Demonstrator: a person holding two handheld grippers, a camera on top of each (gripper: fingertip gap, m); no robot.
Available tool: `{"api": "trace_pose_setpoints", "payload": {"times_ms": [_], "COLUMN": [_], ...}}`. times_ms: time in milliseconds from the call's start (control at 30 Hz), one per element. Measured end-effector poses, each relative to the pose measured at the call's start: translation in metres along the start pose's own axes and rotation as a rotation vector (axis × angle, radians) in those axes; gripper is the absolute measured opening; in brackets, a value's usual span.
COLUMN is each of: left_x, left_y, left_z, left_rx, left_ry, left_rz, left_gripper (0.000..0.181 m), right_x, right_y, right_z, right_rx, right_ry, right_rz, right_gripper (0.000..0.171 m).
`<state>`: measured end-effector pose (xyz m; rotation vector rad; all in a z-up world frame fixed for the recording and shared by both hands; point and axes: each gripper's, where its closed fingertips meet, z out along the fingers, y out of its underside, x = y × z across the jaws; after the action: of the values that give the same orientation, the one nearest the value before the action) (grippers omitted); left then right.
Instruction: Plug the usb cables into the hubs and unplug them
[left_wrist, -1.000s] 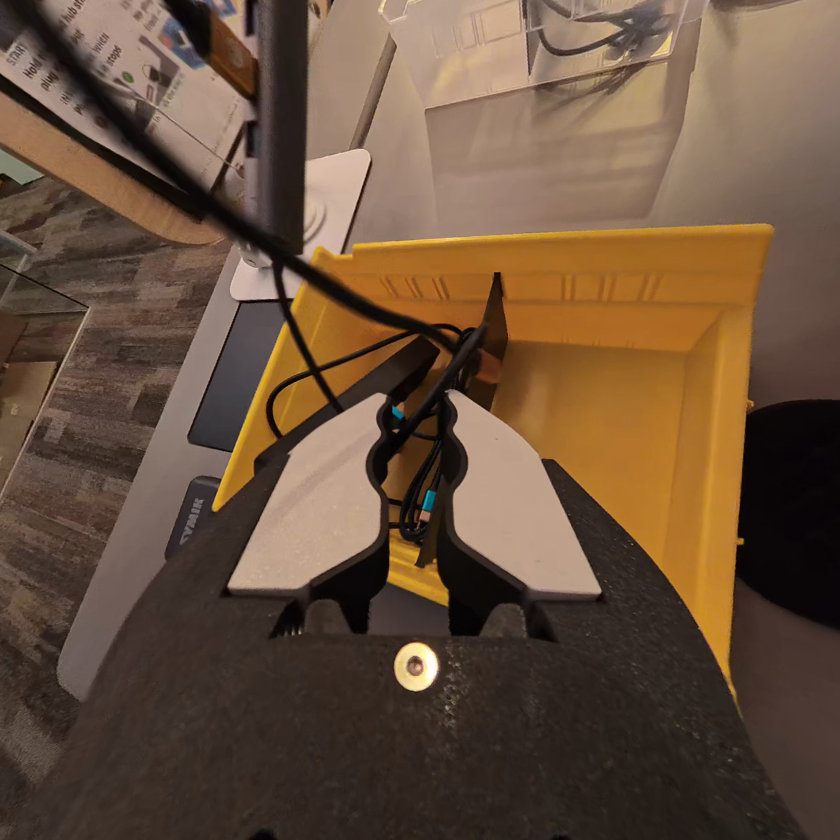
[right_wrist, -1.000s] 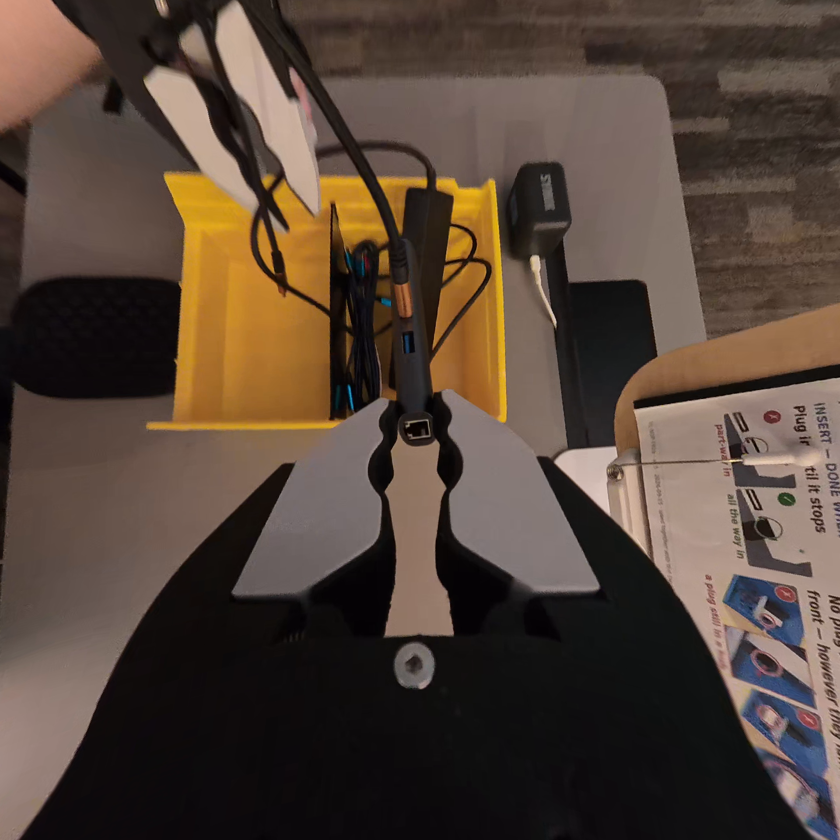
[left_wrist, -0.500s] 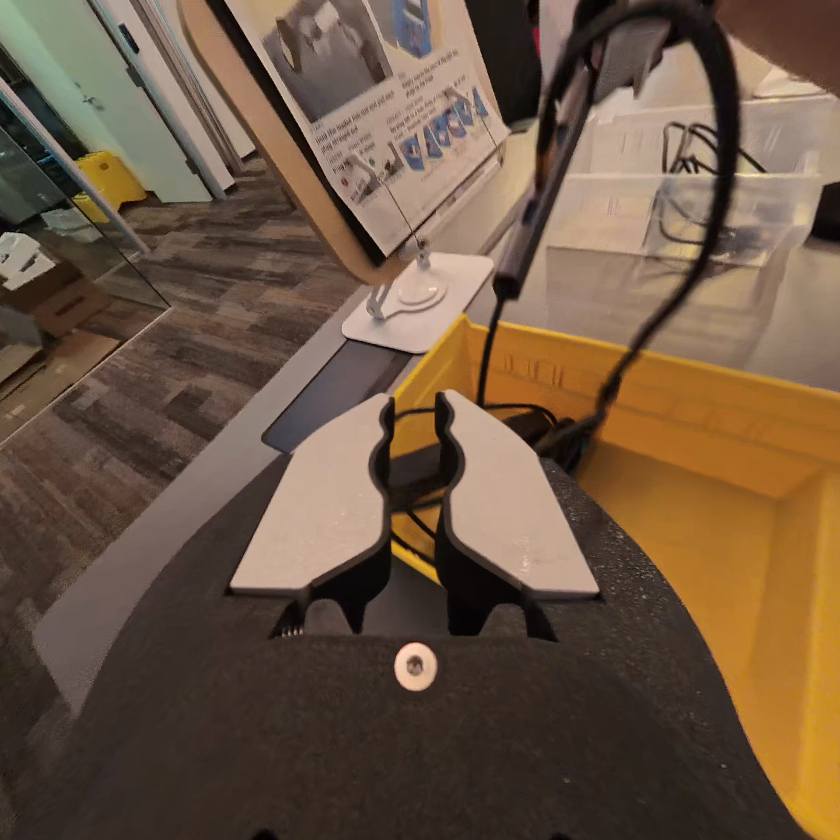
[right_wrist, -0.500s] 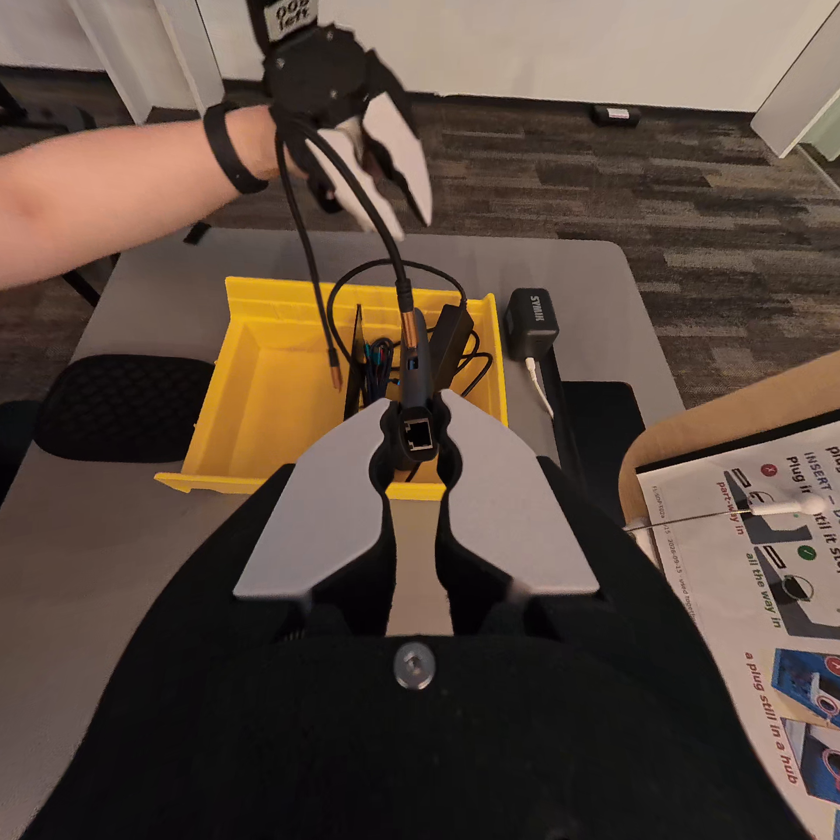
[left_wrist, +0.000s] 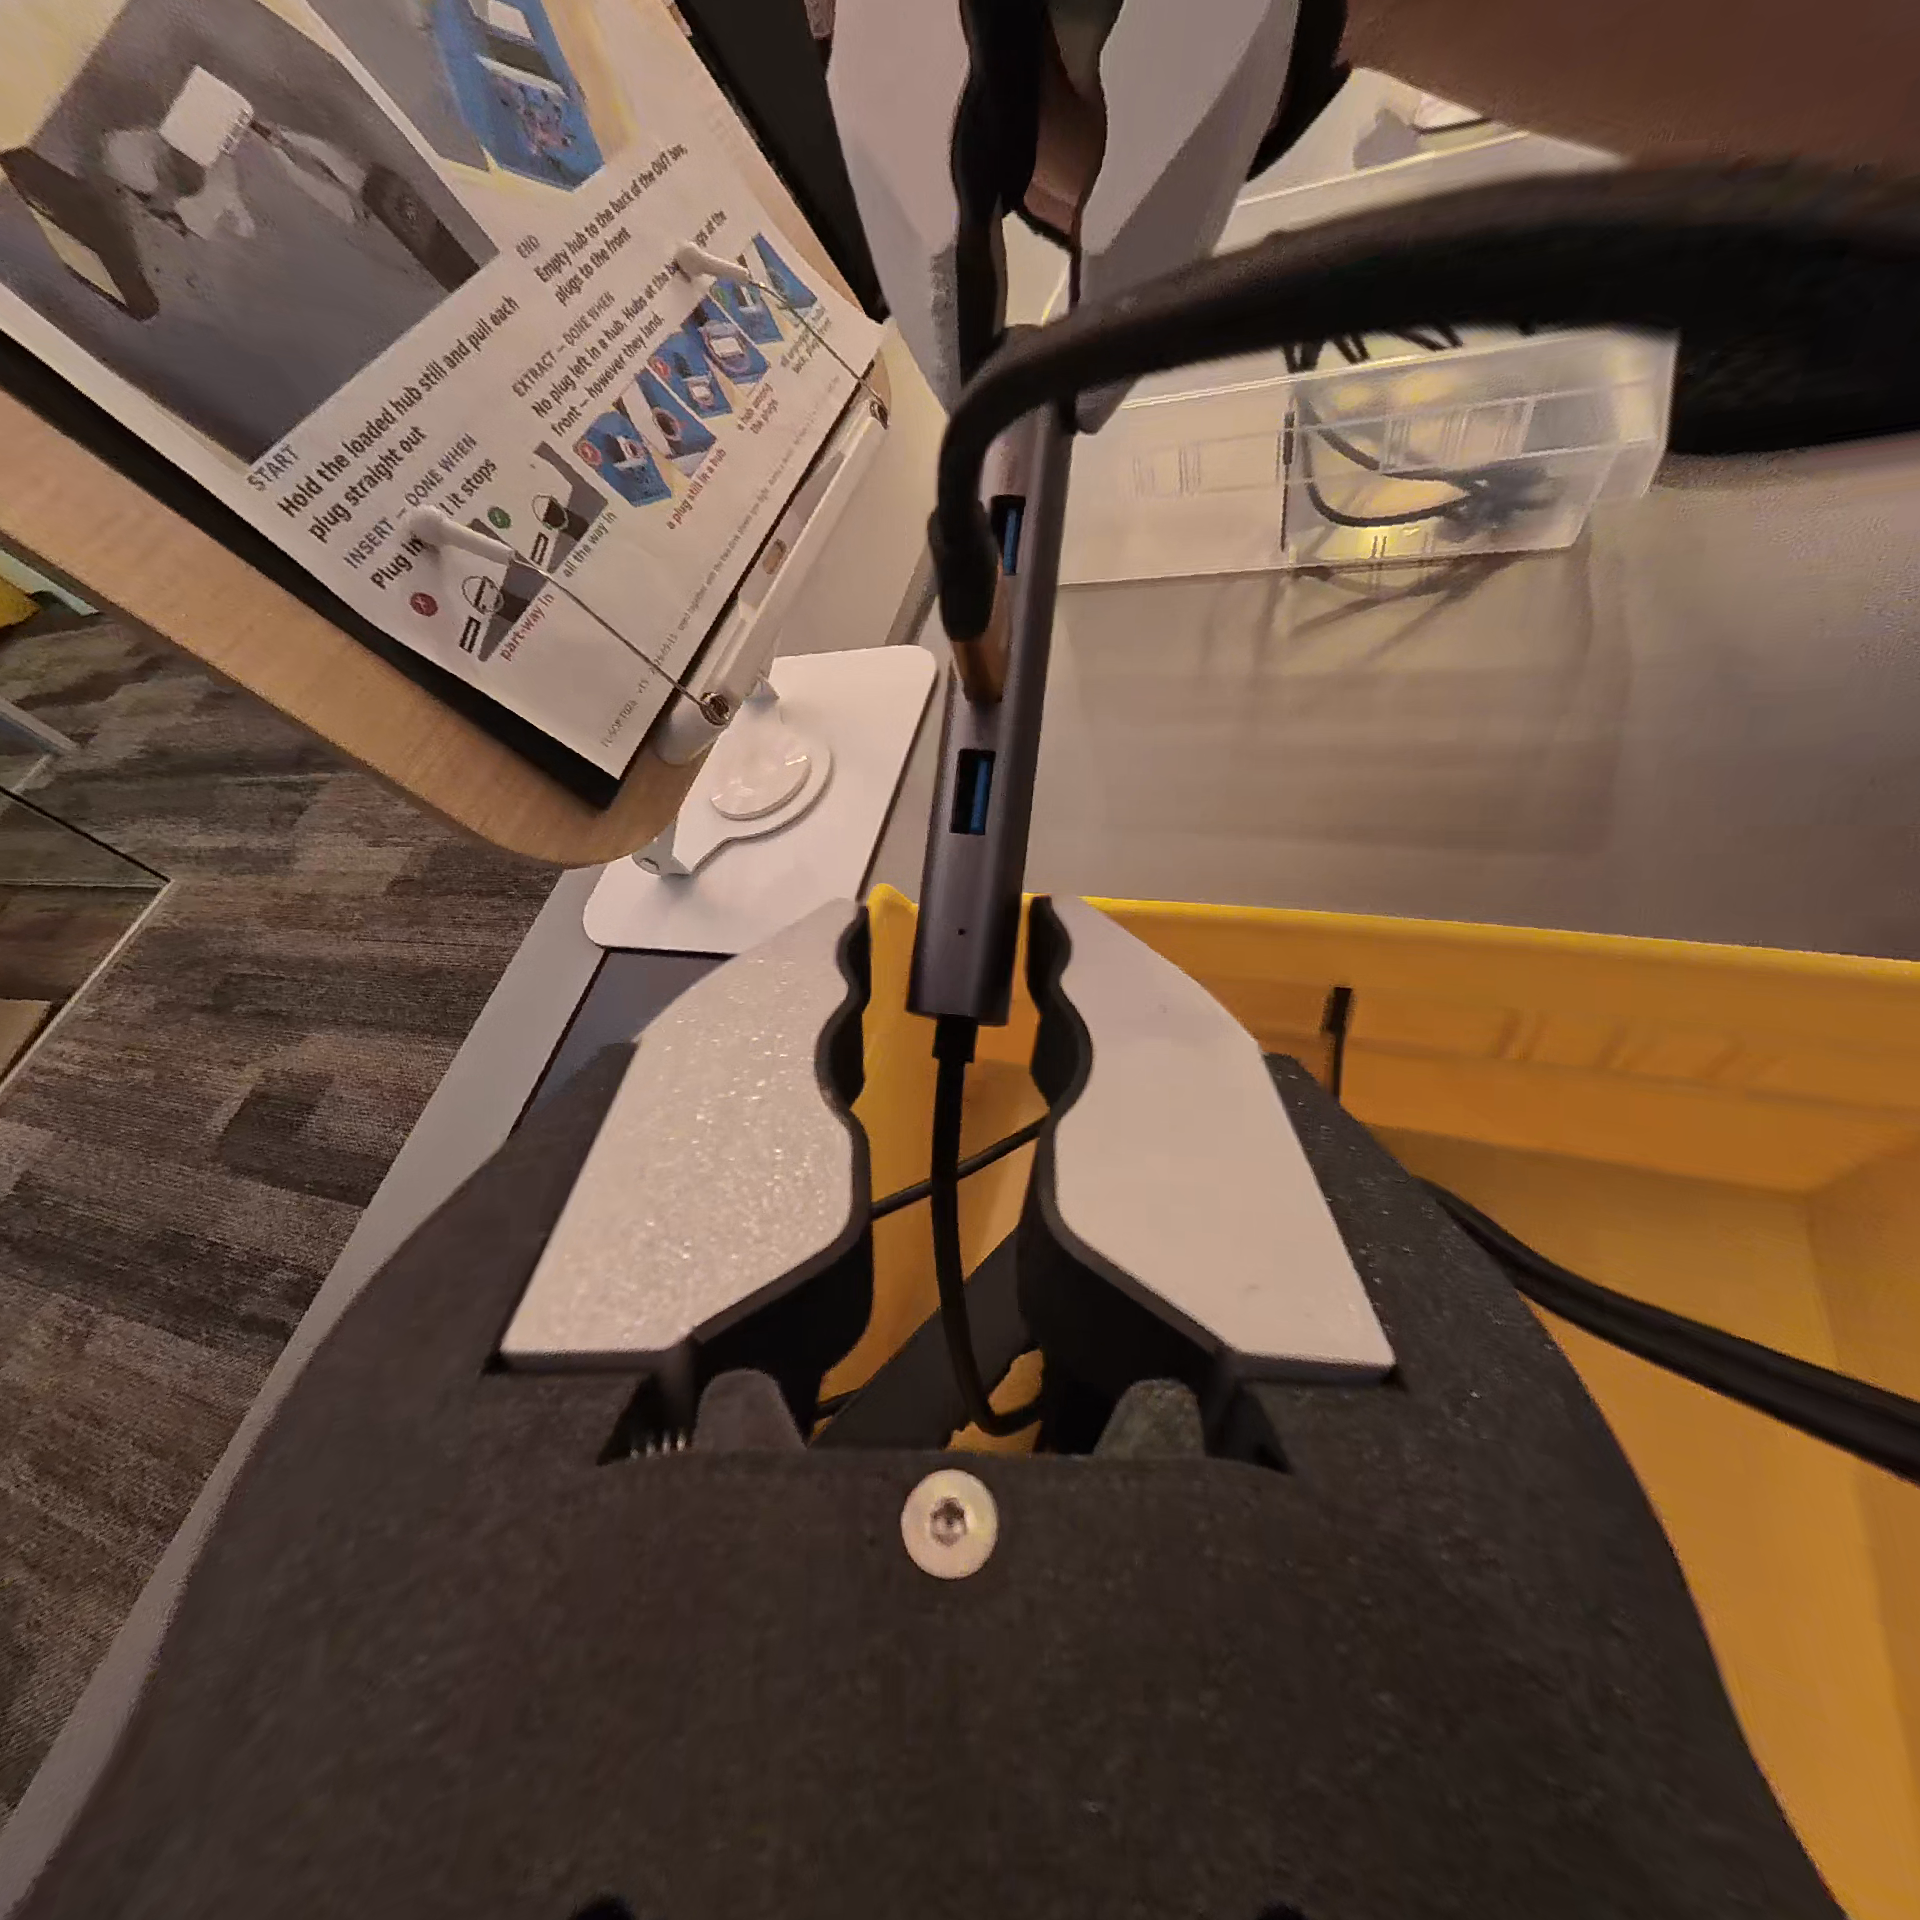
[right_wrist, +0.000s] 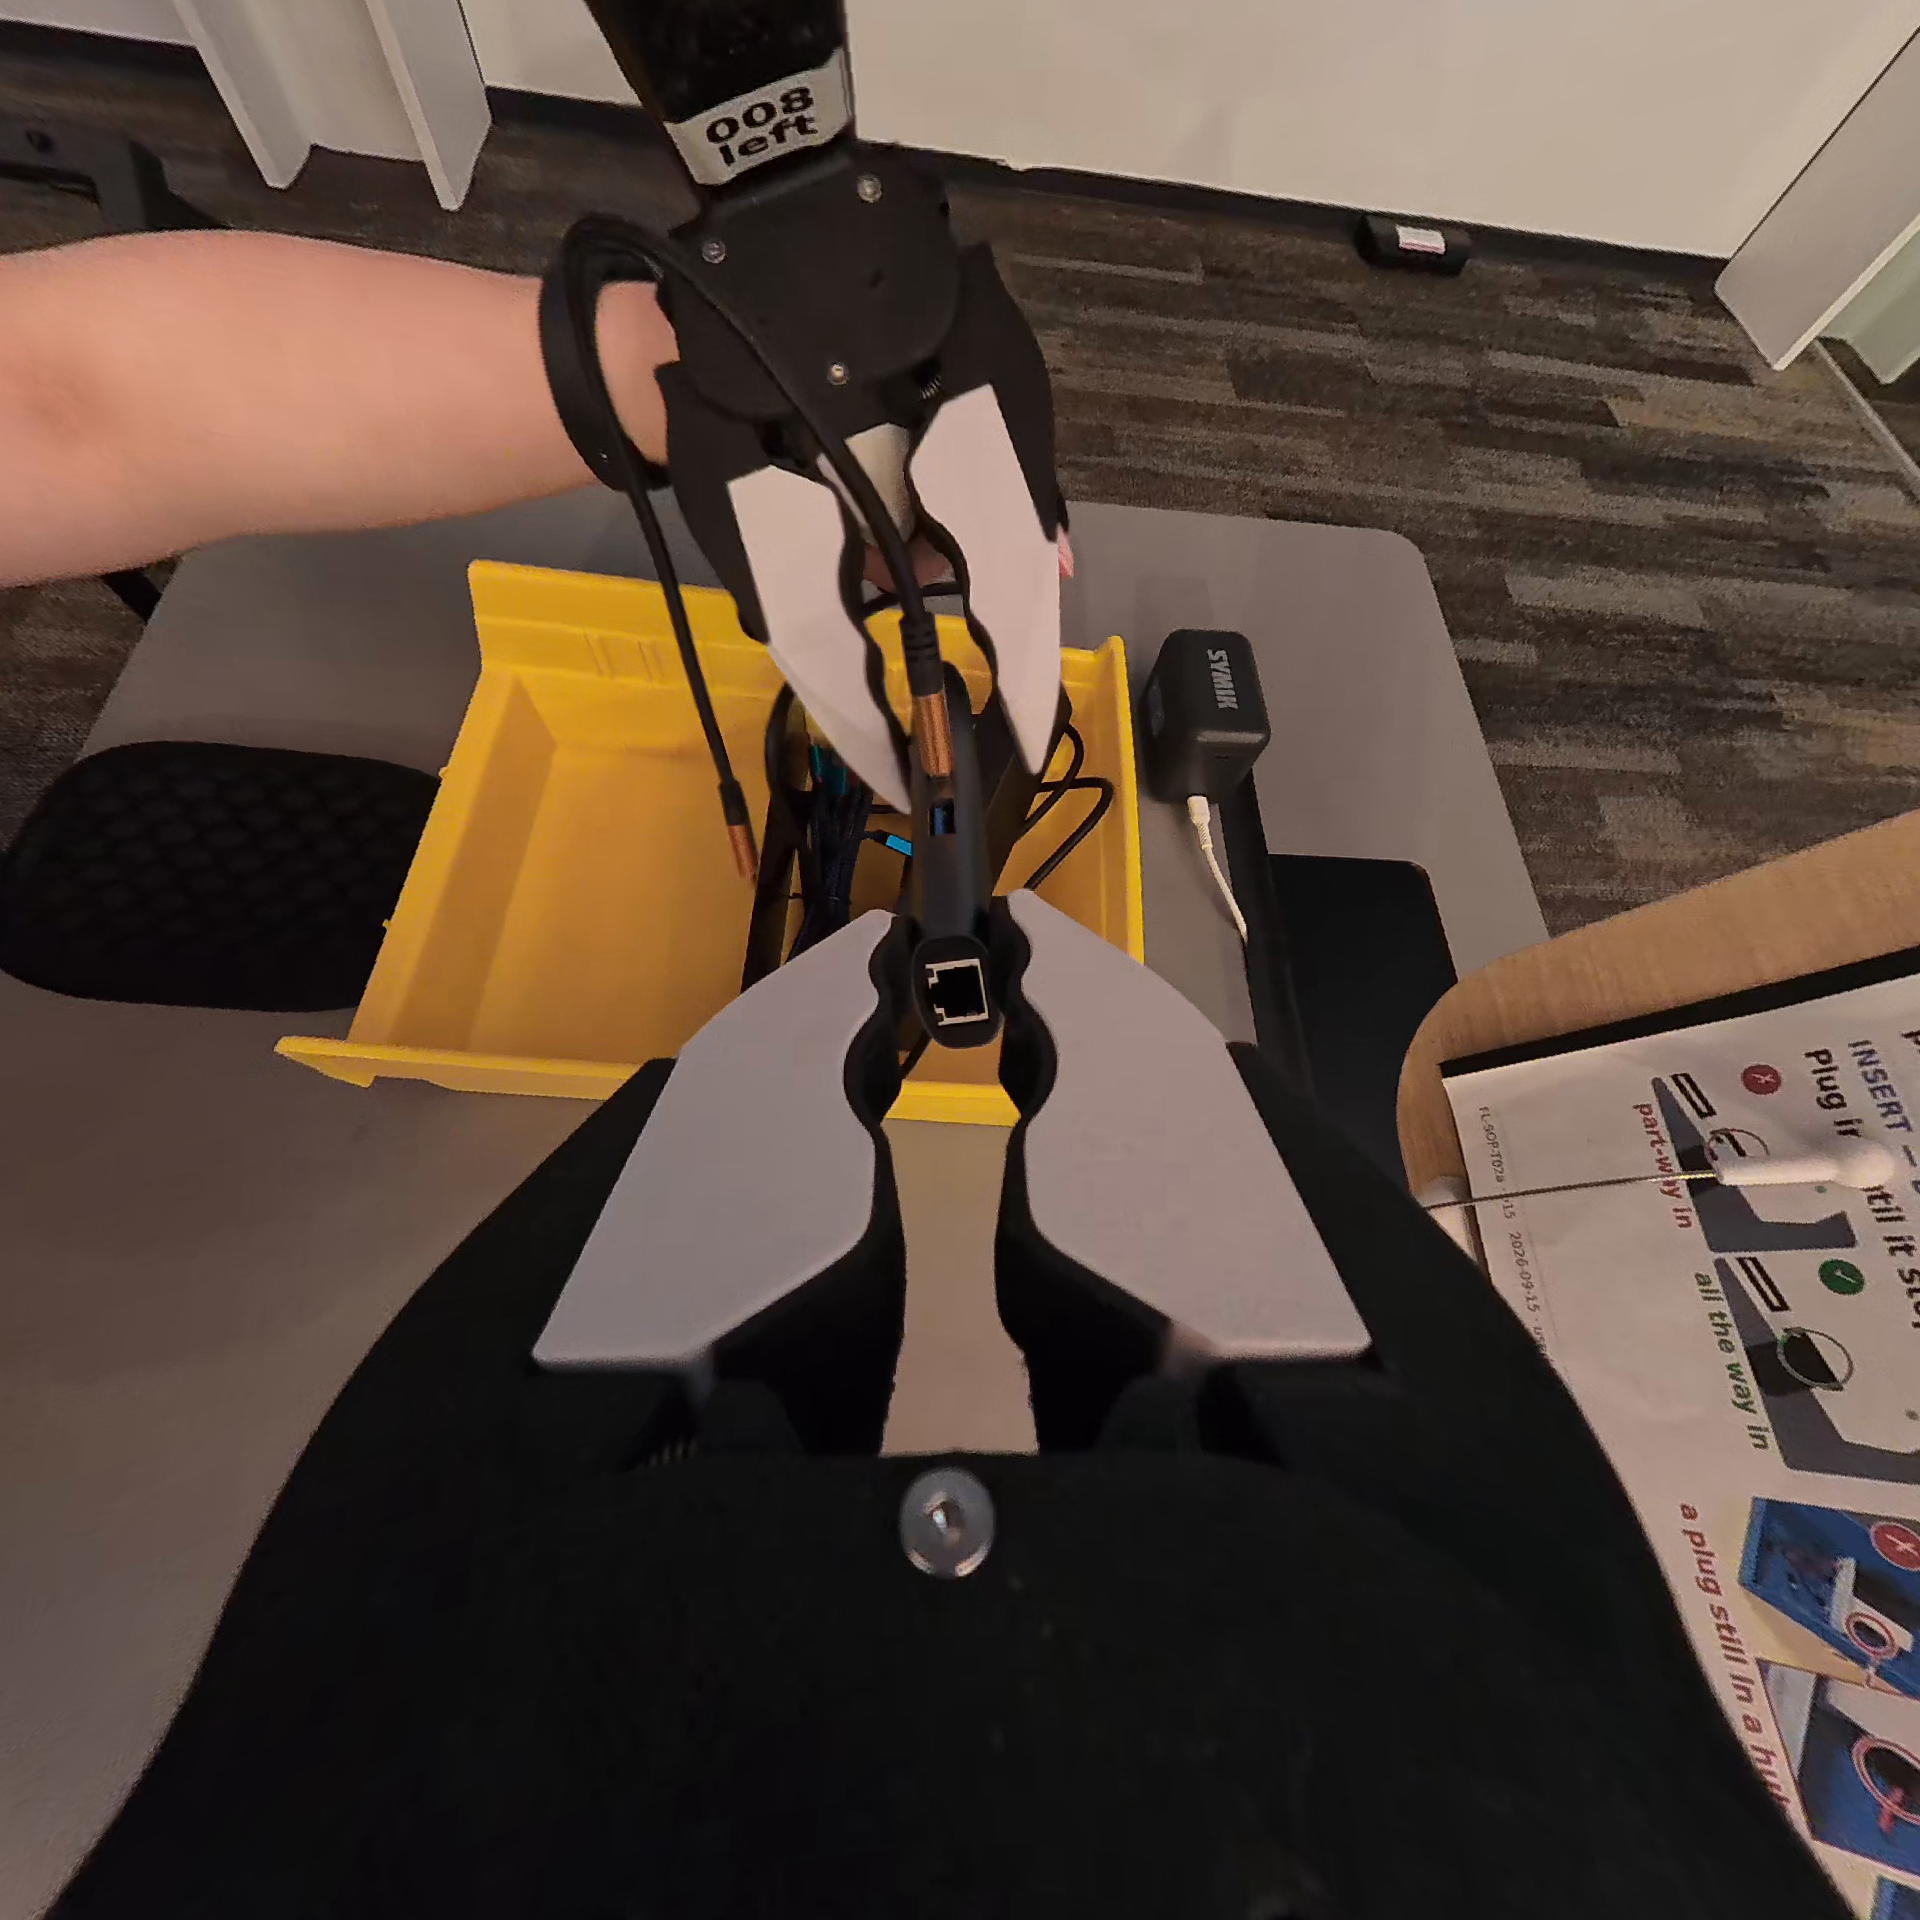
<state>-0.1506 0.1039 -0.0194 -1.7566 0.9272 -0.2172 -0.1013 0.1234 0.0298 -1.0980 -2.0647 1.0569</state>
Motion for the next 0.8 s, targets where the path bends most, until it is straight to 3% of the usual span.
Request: {"api": "trace_pose_setpoints", "payload": {"times_ms": [67, 233, 367, 500, 567, 633, 800], "left_x": [0.002, 0.003, 0.000, -0.003, -0.002, 0.001, 0.000], "left_y": [0.000, -0.001, -0.011, -0.033, -0.040, -0.048, -0.096], "left_z": [0.003, 0.001, -0.013, -0.027, -0.031, -0.034, -0.053], "left_rx": [0.004, -0.019, -0.046, -0.054, -0.082, -0.095, -0.169], "left_ry": [0.007, -0.030, -0.075, -0.086, -0.088, -0.073, -0.095], "left_rz": [0.022, 0.072, 0.111, 0.141, 0.169, 0.191, 0.314], "left_gripper": [0.018, 0.018, 0.018, 0.018, 0.018, 0.018, 0.018], "right_x": [0.001, 0.003, 0.000, -0.001, -0.003, -0.001, -0.008], "right_y": [0.002, 0.011, -0.002, -0.006, -0.011, -0.017, -0.051], "right_z": [-0.001, -0.002, -0.011, 0.001, 0.010, 0.011, -0.018], "right_rx": [0.007, 0.002, 0.066, 0.058, 0.056, 0.048, 0.102], "right_ry": [0.004, 0.034, 0.071, 0.104, 0.109, 0.139, 0.131], "right_rz": [-0.006, -0.047, -0.123, -0.197, -0.213, -0.227, -0.295], "right_gripper": [0.016, 0.017, 0.048, 0.056, 0.052, 0.021, 0.019]}}
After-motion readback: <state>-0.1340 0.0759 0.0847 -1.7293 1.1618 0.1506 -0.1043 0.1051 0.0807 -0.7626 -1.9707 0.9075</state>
